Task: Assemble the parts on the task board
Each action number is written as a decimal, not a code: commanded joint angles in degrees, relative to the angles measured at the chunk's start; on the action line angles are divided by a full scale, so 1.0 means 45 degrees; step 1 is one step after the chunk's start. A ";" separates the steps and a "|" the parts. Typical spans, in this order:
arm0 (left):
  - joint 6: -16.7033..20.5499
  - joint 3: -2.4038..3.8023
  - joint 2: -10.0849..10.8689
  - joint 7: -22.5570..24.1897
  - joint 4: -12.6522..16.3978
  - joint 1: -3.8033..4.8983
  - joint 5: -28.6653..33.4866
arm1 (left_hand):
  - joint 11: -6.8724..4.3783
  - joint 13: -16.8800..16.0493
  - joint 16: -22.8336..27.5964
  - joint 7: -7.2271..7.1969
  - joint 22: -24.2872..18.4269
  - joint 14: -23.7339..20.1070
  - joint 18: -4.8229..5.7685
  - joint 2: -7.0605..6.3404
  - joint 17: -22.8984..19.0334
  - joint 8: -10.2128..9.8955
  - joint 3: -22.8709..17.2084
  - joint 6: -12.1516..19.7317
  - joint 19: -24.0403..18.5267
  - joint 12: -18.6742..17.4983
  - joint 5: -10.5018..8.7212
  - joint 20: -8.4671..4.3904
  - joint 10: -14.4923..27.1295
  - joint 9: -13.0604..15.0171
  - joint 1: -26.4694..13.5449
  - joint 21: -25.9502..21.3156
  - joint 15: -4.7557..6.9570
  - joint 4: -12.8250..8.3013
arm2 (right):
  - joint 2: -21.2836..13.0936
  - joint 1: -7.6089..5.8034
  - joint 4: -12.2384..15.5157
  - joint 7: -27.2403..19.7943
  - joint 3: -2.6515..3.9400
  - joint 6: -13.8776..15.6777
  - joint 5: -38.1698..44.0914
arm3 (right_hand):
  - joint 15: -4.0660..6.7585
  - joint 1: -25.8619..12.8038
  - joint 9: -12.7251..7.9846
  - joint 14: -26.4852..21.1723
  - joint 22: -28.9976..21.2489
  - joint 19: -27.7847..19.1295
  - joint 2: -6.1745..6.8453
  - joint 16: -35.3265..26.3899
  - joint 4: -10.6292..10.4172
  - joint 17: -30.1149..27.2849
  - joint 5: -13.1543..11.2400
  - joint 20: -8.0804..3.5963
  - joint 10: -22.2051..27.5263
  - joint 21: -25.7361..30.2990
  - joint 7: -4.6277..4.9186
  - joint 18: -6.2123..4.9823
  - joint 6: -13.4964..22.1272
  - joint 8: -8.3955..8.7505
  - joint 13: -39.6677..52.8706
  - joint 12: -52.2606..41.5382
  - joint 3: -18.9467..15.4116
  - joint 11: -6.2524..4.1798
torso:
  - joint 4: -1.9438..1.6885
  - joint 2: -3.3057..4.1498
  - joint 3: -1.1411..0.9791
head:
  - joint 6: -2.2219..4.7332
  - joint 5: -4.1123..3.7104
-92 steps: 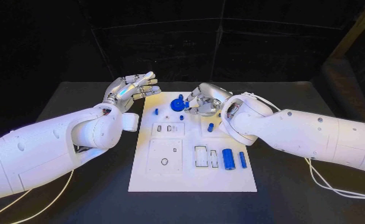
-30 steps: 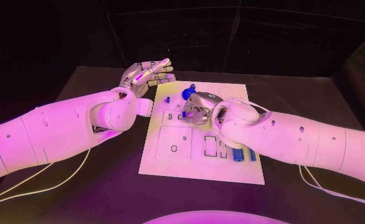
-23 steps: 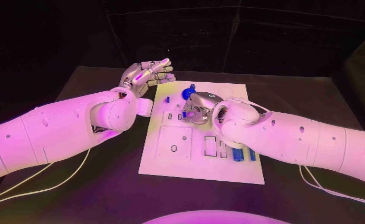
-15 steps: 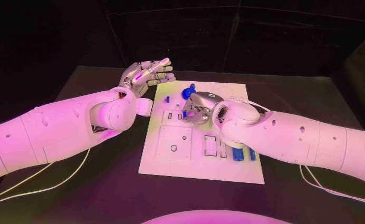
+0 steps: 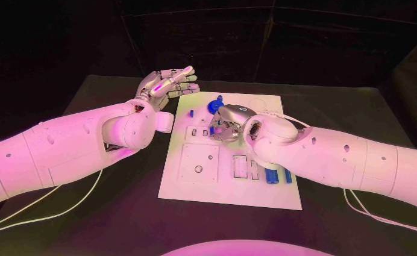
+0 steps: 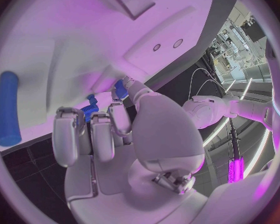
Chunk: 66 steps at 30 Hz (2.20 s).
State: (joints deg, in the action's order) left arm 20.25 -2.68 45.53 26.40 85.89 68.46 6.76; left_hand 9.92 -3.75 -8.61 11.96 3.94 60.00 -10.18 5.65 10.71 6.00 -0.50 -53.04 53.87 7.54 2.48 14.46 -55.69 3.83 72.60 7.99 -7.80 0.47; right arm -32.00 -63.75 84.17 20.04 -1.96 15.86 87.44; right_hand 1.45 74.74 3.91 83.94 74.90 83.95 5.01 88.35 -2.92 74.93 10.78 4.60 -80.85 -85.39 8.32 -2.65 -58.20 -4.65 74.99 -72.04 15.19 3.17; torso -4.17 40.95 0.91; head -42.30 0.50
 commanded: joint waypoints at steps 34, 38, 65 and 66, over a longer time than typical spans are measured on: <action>0.0632 0.0014 0.0045 -0.0557 0.0007 0.0018 -0.1093 | -0.0450 -0.0110 -0.1083 -0.0215 0.0344 0.2427 -0.0112 0.0150 0.0955 -0.0103 0.0287 -0.0623 0.2035 0.0081 0.0060 -0.0718 -0.1357 -0.0007 0.0210 0.0659 0.0694 -0.0122 | -0.1422 -0.0049 0.1422 -0.2588 -0.0013 0.2514 -0.0683 | -0.0352 0.0353 -0.0030 0.1122 0.0855 0.0149 0.0592 -0.0149 -0.1298 0.2433 -0.1034 0.0353 0.0326 0.0049 0.0311 0.0061 0.2036 0.0210 -0.0048 0.0453 -0.2305 0.0310 | -0.0004 -0.0027 0.0014 | 0.0141 0.0112; 0.0978 0.0015 0.0123 -0.1671 0.0026 0.0021 -0.1877 | -0.0775 -0.0228 -0.2337 -0.0414 0.0731 0.4286 -0.0109 0.0157 0.1927 -0.0041 0.0188 -0.0991 0.3559 0.0211 0.0097 -0.1264 -0.2045 0.0053 0.0324 0.1469 0.1236 -0.0219 | -0.2165 -0.0420 0.2033 -0.3125 0.0023 0.2119 -0.1820 | -0.0338 0.0708 -0.0004 0.1102 0.0787 0.0108 0.0390 -0.0194 -0.1421 0.2366 -0.0755 0.0349 0.0413 0.0086 0.0275 0.0046 0.2019 0.0162 -0.0105 0.0539 -0.2516 0.0282 | 0.0059 0.0000 -0.0031 | 0.0210 0.0201; -0.3974 0.0016 -0.0824 -1.1972 -0.1134 0.1720 -1.1868 | -0.2199 -1.1286 -1.8087 -0.1727 1.4721 0.6666 0.1437 0.0043 1.7620 0.3737 0.2762 -0.1113 0.6982 1.2190 0.0088 -0.2729 -0.3478 0.3941 -0.2061 1.5096 0.2576 0.2070 | -0.4419 -0.2079 0.2519 -0.2307 0.0482 0.1529 -0.5090 | -0.0199 0.1359 0.0060 0.0944 0.0273 -0.0140 -0.0156 -0.0608 -0.1232 0.1742 0.0349 0.0238 0.0479 0.0352 0.0127 -0.0058 0.1203 -0.0219 -0.0240 0.0690 -0.2787 0.0130 | 0.0216 -0.0386 -0.0258 | 0.0086 0.0247; -0.4120 0.0014 -0.0934 -1.2088 -0.1215 0.1748 -1.2174 | -0.2222 -1.1511 -1.8087 -0.1746 1.4875 0.6666 0.1463 0.0054 1.7620 0.3825 0.2812 -0.1127 0.7008 1.2383 0.0080 -0.2734 -0.3589 0.4036 -0.2055 1.5211 0.2592 0.2097 | -0.4421 -0.2082 0.2540 -0.2251 0.0482 0.1538 -0.5131 | -0.0197 0.1368 0.0060 0.0945 0.0272 -0.0140 -0.0158 -0.0607 -0.1226 0.1745 0.0359 0.0237 0.0477 0.0353 0.0125 -0.0058 0.1200 -0.0221 -0.0240 0.0689 -0.2789 0.0129 | 0.0202 -0.0377 -0.0255 | 0.0085 0.0241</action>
State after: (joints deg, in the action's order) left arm 7.60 -2.65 41.63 -21.76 80.79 76.18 -38.69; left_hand -0.07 -55.04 -89.83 4.19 70.53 84.09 -4.29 5.93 74.95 22.98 11.86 -58.33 83.89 62.83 2.89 2.29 -71.56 21.75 63.72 76.19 3.42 9.97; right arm -51.91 -72.96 95.31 8.20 0.14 22.96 65.70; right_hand 0.20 80.15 4.19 83.93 74.90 83.74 4.29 85.98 -8.40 74.90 12.18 5.61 -78.59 -84.03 8.92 -2.65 -52.50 -5.31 73.90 -69.11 2.92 4.19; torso -3.26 39.28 -0.18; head -41.92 1.55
